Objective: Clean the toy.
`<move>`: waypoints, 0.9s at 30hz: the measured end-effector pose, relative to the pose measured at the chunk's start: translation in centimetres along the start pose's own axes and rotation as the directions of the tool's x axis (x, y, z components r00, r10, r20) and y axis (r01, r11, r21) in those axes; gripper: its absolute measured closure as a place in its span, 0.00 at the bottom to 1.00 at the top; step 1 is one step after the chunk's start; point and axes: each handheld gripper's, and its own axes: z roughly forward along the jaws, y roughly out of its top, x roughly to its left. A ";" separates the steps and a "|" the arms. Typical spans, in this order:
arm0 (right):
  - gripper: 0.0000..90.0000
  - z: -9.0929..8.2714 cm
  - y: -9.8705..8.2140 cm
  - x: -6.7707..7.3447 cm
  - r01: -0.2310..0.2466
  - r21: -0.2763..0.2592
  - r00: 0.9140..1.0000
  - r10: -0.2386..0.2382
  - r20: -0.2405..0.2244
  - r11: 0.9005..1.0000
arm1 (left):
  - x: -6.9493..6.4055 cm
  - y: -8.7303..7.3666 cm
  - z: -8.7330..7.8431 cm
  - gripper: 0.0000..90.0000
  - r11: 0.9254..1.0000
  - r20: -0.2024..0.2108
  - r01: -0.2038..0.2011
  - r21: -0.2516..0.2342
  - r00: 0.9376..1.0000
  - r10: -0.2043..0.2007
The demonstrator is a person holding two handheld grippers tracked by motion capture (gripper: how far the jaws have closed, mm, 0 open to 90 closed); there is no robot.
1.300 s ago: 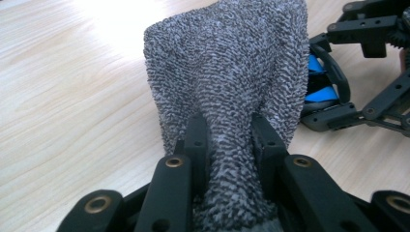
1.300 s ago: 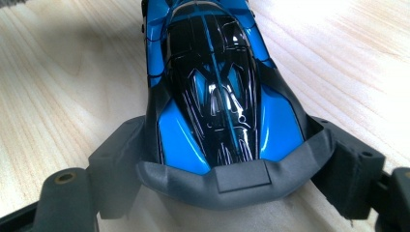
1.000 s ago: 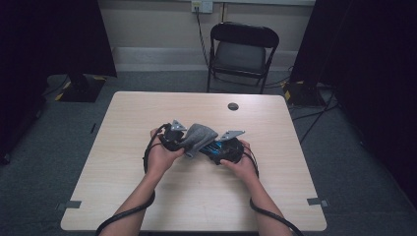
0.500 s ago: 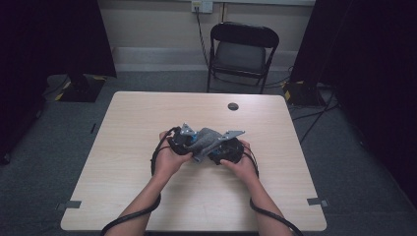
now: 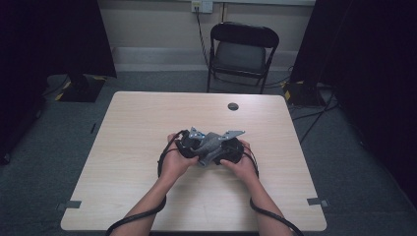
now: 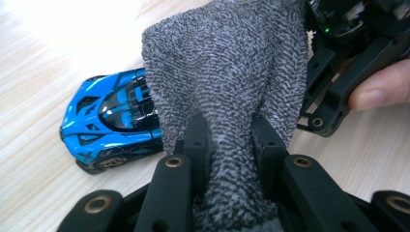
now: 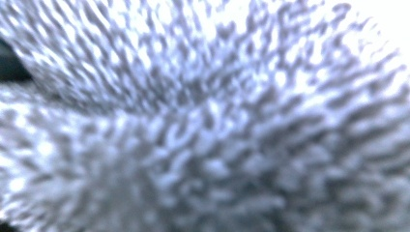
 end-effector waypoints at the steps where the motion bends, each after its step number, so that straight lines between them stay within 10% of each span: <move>1: 0.23 0.0 0.0 0.0 0.000 0.000 1.000 0.000 0.000 1.000 | -0.1 0.0 0.1 0.82 1.000 -0.002 0.001 0.000 1.000 -0.001; 27: 0.23 0.0 0.0 0.0 0.001 0.000 1.000 -0.001 0.000 1.000 | 1.3 0.0 0.5 0.81 0.998 -0.072 -0.015 0.053 0.997 0.019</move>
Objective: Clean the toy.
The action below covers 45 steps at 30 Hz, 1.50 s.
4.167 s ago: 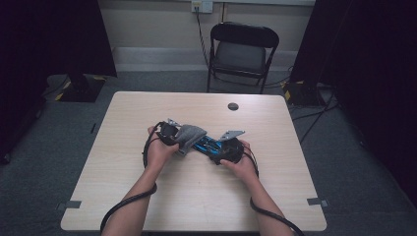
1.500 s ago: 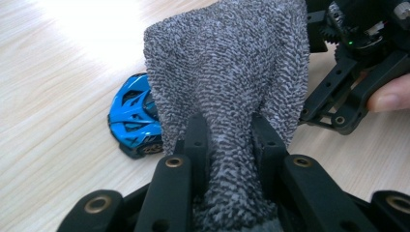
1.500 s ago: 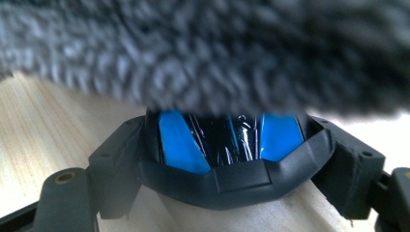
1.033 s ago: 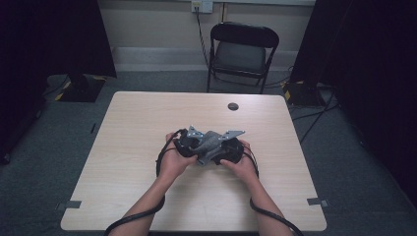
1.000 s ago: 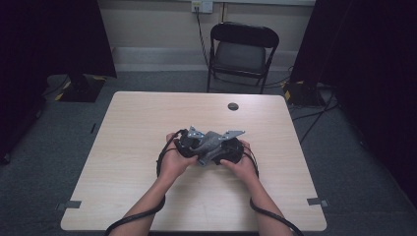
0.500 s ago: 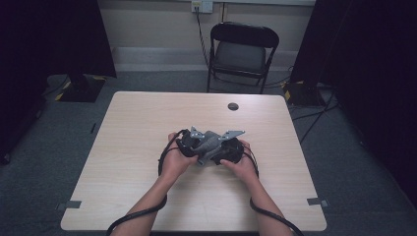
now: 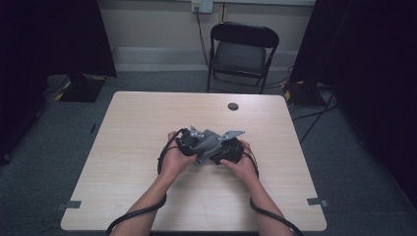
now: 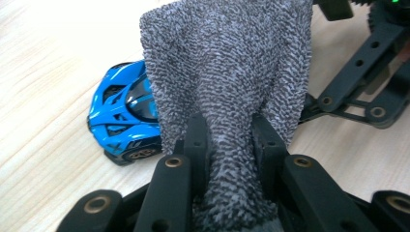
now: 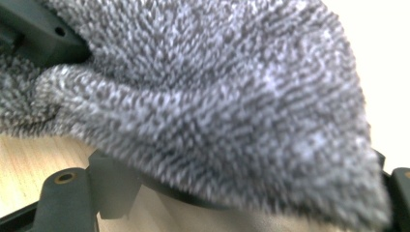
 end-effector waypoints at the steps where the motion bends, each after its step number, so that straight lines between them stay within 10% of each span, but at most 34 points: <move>1: 0.23 0.0 0.0 0.0 0.000 0.000 1.000 0.000 0.000 1.000 | 0.1 0.0 0.0 0.81 1.000 -0.003 0.010 -0.004 1.000 -0.010; 45: 0.23 0.0 0.0 0.0 -0.001 0.001 1.000 0.001 -0.001 1.000 | 4.1 -1.8 -0.3 0.81 0.992 -0.075 0.128 0.012 0.989 -0.127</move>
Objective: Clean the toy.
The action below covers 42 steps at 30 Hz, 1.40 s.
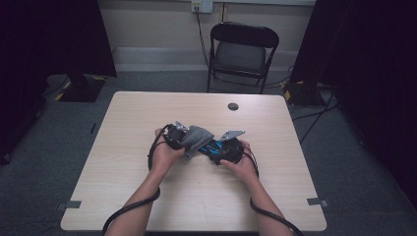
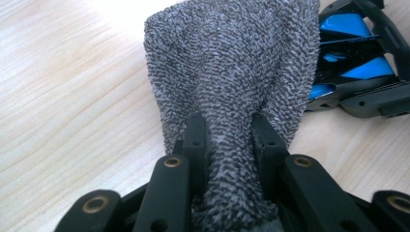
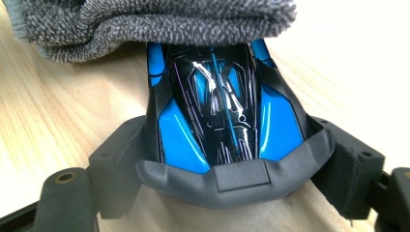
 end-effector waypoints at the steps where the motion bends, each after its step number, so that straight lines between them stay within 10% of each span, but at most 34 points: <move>1: 0.23 0.0 0.0 0.0 0.000 0.000 1.000 0.000 0.000 1.000 | 0.1 0.0 0.0 0.81 1.000 0.001 0.004 0.001 1.000 -0.004; 42: 0.23 0.0 0.0 0.0 0.000 0.000 1.000 0.000 0.000 1.000 | 2.2 -1.5 0.2 0.81 0.998 -0.053 0.065 0.024 0.997 -0.063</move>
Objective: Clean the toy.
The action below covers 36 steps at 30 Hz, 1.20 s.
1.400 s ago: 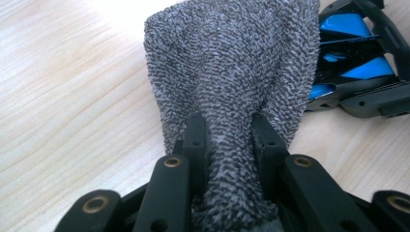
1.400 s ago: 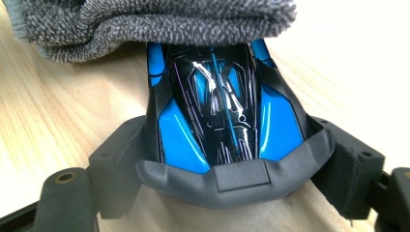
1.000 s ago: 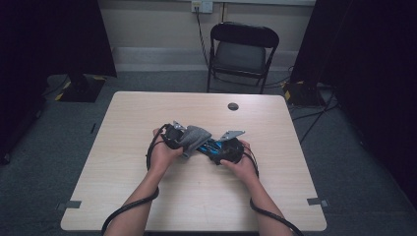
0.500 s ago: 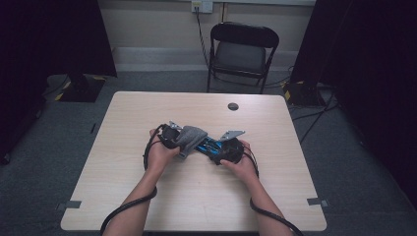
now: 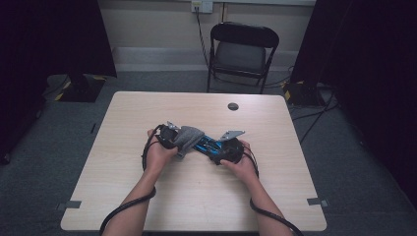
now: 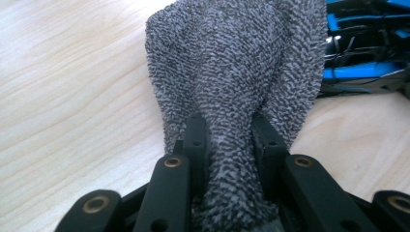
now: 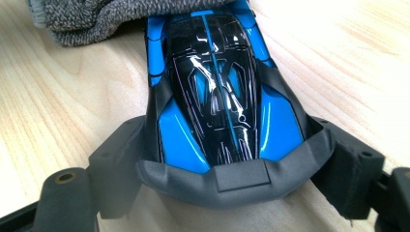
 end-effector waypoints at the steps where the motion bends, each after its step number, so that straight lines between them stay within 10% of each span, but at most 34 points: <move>1: 0.23 0.0 0.0 0.0 0.000 0.000 1.000 0.000 0.000 1.000 | 0.1 -0.1 0.0 0.81 1.000 -0.002 0.005 0.001 1.000 -0.005; 36: 0.23 0.0 0.0 0.0 0.000 0.001 1.000 0.000 0.000 1.000 | 2.2 -2.5 -2.8 0.81 1.000 -0.081 0.000 -0.010 0.997 -0.001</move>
